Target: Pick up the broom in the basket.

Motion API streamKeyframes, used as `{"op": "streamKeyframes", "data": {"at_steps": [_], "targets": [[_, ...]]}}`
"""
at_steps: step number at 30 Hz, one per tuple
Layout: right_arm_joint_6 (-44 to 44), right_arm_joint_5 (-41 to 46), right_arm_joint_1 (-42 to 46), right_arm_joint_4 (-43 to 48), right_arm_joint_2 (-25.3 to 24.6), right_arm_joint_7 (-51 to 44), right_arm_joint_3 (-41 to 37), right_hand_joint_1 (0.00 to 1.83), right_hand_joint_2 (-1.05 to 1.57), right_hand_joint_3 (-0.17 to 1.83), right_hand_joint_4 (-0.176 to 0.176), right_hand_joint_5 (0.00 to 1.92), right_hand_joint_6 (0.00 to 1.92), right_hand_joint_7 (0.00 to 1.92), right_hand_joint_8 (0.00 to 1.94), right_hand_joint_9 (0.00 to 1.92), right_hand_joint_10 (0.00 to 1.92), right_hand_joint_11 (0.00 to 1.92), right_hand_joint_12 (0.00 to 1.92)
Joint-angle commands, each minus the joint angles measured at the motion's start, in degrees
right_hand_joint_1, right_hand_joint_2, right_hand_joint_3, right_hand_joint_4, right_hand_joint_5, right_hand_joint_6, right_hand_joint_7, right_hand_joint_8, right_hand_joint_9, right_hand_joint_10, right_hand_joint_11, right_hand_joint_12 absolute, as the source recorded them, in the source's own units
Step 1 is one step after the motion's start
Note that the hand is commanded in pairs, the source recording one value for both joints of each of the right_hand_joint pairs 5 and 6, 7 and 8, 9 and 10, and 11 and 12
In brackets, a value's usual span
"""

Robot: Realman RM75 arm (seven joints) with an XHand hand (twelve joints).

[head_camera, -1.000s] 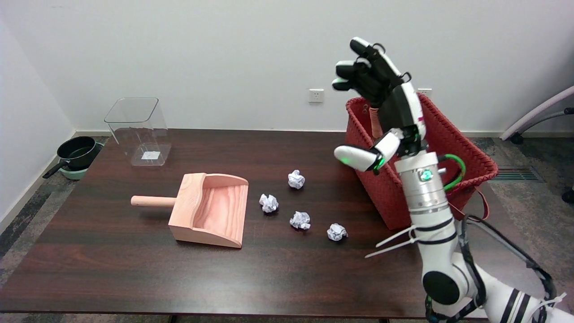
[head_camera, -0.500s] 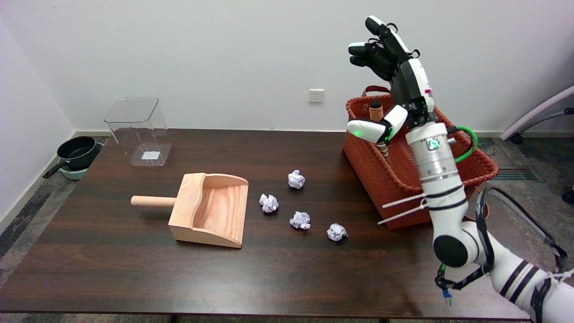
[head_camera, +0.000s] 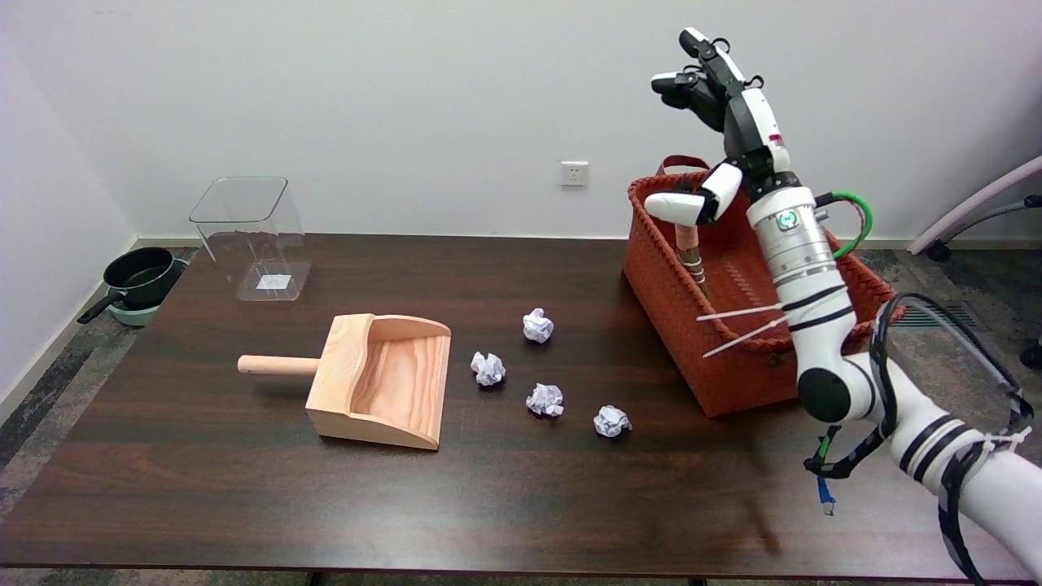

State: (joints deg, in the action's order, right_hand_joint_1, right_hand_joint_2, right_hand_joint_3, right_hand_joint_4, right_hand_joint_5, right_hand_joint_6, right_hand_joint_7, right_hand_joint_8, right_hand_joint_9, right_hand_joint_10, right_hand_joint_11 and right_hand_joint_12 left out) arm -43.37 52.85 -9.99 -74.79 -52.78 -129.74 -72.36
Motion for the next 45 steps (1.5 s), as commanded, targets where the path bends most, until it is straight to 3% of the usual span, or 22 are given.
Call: {"op": "streamKeyframes", "data": {"at_steps": [1,12,23,34,45], "targets": [[5.46,0.32,-5.16,10.09,3.52,0.78,-1.00,1.18,-0.63,1.11,0.000,0.17,0.17,0.58,0.58,0.43,0.43,0.46,0.46],[4.55,0.32,-0.60,13.10,2.89,7.35,0.72,1.22,-0.61,1.07,0.000,0.16,0.16,0.61,0.61,0.48,0.48,0.51,0.51],[3.80,-0.32,3.52,4.21,3.44,7.73,-2.35,1.20,-0.54,1.06,0.000,0.16,0.16,0.66,0.66,0.59,0.59,0.70,0.70],[15.61,-0.99,9.25,-6.03,6.32,2.91,-7.07,1.21,-0.58,1.11,0.000,0.14,0.14,0.61,0.61,0.61,0.61,0.68,0.68],[22.85,-5.03,10.03,-3.63,6.72,2.72,-8.34,1.22,-0.61,1.14,0.000,0.13,0.13,0.60,0.60,0.61,0.61,0.65,0.65]]}}
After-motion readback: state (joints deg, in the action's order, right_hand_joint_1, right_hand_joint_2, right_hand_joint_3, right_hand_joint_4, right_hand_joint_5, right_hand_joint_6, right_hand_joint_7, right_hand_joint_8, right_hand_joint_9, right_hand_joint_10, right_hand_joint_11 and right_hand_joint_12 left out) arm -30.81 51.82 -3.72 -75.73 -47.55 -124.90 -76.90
